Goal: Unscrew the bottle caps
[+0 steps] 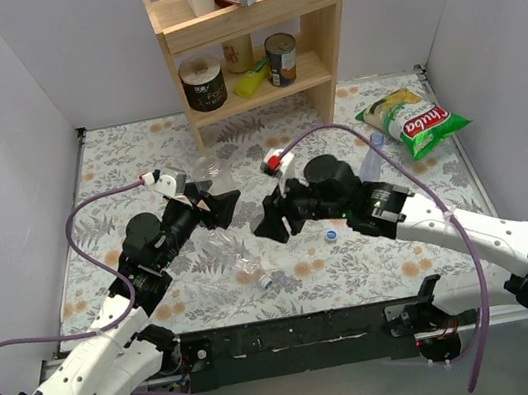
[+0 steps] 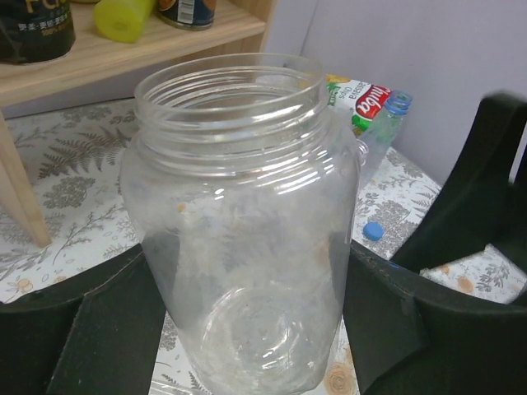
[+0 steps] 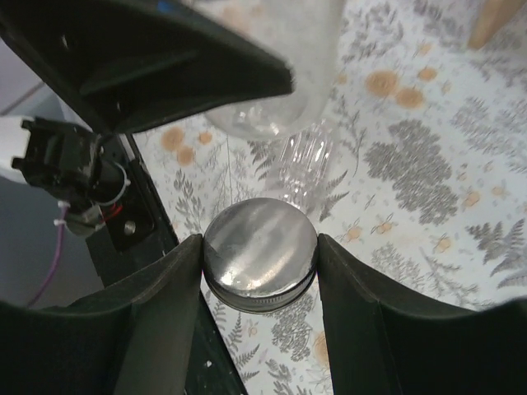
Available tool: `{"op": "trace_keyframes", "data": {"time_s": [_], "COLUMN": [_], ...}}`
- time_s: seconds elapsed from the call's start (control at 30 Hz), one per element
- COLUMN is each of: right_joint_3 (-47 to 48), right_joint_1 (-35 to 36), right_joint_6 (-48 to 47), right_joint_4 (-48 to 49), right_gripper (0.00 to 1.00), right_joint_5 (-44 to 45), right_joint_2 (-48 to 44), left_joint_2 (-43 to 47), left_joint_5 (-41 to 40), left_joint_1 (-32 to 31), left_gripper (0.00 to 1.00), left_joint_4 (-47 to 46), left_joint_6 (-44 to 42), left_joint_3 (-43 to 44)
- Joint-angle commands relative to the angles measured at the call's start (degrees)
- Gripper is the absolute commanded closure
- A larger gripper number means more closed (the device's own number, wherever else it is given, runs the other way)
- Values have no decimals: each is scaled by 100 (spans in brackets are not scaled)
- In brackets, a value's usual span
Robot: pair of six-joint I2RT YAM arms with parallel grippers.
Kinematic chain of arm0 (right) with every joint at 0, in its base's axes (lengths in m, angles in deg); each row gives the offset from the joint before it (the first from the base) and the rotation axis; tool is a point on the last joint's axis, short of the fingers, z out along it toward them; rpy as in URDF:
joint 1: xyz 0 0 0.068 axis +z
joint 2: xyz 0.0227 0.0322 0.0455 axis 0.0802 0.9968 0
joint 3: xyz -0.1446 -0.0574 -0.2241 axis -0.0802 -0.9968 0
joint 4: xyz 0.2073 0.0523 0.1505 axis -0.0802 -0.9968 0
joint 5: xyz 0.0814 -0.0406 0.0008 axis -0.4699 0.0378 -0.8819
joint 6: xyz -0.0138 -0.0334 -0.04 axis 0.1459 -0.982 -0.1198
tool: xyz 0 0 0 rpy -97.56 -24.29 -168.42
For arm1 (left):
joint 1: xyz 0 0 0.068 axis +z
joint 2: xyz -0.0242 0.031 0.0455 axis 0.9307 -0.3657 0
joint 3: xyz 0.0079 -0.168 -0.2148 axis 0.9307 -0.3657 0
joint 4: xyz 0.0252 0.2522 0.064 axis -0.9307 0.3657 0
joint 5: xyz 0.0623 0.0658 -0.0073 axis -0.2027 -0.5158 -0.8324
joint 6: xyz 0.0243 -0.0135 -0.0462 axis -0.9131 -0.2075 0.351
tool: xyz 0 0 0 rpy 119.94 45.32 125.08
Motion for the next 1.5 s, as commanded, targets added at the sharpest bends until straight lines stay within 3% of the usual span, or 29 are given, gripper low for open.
{"op": "trace_keyframes", "data": {"time_s": [0.0,0.33,0.63,1.0,1.47], "right_joint_3": [-171,-1094,-1779,-1771,-1393], "right_joint_1": [628,664,831,1016,1060], "right_joint_6": [62,607,1109,1276,1259], "right_joint_4": [-314,72,1187,1549,1453], "right_gripper": [96,97,97,95,84], "right_joint_5": [1228,2135,2478,2786,2961], "right_joint_2": [394,842,1343,2160,2785], "left_joint_2": [28,-77,-103,-165,-183], "left_joint_5": [-351,-246,-211,-140,-140], "left_joint_1": [15,15,15,15,15], "left_gripper": [61,60,60,59,59], "left_joint_4": [57,92,110,153,180], "left_joint_6": [-156,-112,-103,-86,-95], "left_joint_3": [8,35,43,87,105]}}
